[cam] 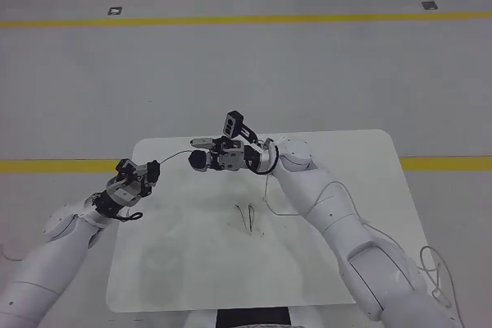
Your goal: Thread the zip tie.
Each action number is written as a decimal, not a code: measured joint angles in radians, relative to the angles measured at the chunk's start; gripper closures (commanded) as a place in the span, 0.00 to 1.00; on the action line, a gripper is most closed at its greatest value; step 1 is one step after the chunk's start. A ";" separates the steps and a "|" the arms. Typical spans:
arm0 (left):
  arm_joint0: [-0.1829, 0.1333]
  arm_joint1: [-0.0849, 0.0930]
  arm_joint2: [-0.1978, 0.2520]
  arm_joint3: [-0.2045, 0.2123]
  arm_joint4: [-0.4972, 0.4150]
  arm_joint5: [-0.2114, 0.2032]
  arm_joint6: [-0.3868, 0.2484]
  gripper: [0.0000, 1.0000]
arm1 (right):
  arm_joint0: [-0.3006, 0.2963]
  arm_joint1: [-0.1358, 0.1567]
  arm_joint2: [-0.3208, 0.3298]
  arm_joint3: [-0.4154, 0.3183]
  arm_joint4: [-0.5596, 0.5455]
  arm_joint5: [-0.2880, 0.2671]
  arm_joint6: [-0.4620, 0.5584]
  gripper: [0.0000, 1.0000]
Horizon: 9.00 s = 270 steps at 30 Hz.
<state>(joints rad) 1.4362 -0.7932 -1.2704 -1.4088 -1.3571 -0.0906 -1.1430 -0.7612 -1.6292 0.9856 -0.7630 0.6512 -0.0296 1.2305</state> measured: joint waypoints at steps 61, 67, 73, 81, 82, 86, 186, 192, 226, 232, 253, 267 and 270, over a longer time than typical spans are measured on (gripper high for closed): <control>-0.002 -0.004 -0.002 -0.011 0.010 0.003 0.033 0.00 | 0.015 0.015 -0.019 0.019 -0.036 -0.027 -0.052 1.00; -0.003 -0.011 -0.018 -0.015 0.021 0.007 0.044 0.00 | 0.010 0.020 -0.018 0.009 -0.048 -0.016 -0.054 1.00; -0.004 -0.017 -0.027 -0.019 0.048 0.010 0.035 0.00 | 0.008 0.016 -0.033 -0.003 -0.049 -0.004 -0.053 1.00; -0.005 -0.022 -0.030 -0.016 0.087 -0.024 0.051 0.00 | 0.010 0.013 -0.040 0.000 -0.043 0.009 -0.053 1.00; -0.005 -0.022 -0.030 -0.016 0.087 -0.024 0.051 0.00 | 0.010 0.013 -0.040 0.000 -0.043 0.009 -0.053 1.00; -0.005 -0.022 -0.030 -0.016 0.087 -0.024 0.051 0.00 | 0.010 0.013 -0.040 0.000 -0.043 0.009 -0.053 1.00; 0.005 -0.086 -0.073 -0.019 0.333 -0.001 -0.073 0.85 | -0.114 0.091 -0.077 -0.305 -0.225 0.188 -0.125 1.00; 0.003 -0.089 -0.075 -0.018 0.337 0.001 -0.070 0.84 | -0.113 0.095 -0.080 -0.309 -0.222 0.184 -0.120 1.00; -0.014 -0.105 -0.074 0.008 0.352 0.013 -0.082 1.00 | -0.086 0.096 -0.126 -0.286 -0.176 0.157 -0.102 0.60; -0.017 -0.106 -0.083 0.012 0.344 0.013 -0.092 1.00 | -0.088 0.098 -0.121 -0.283 -0.170 0.140 -0.116 0.00; -0.001 -0.107 -0.142 0.036 0.289 -0.065 -0.152 1.00 | -0.133 0.143 -0.028 -0.357 -0.235 0.154 -0.159 0.00; -0.016 -0.175 -0.295 0.030 0.411 -0.249 -0.118 1.00 | -0.121 0.206 -0.017 -0.510 -0.680 0.294 -0.221 0.00; -0.020 -0.210 -0.338 0.047 0.410 -0.249 -0.161 1.00 | -0.110 0.232 -0.024 -0.561 -0.858 0.329 -0.152 0.00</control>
<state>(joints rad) 1.4162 -1.0034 -1.6084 -1.3622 -0.9469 -0.3400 -1.3037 -0.8710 -1.3970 0.9621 -1.3238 -0.2066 0.2994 1.0780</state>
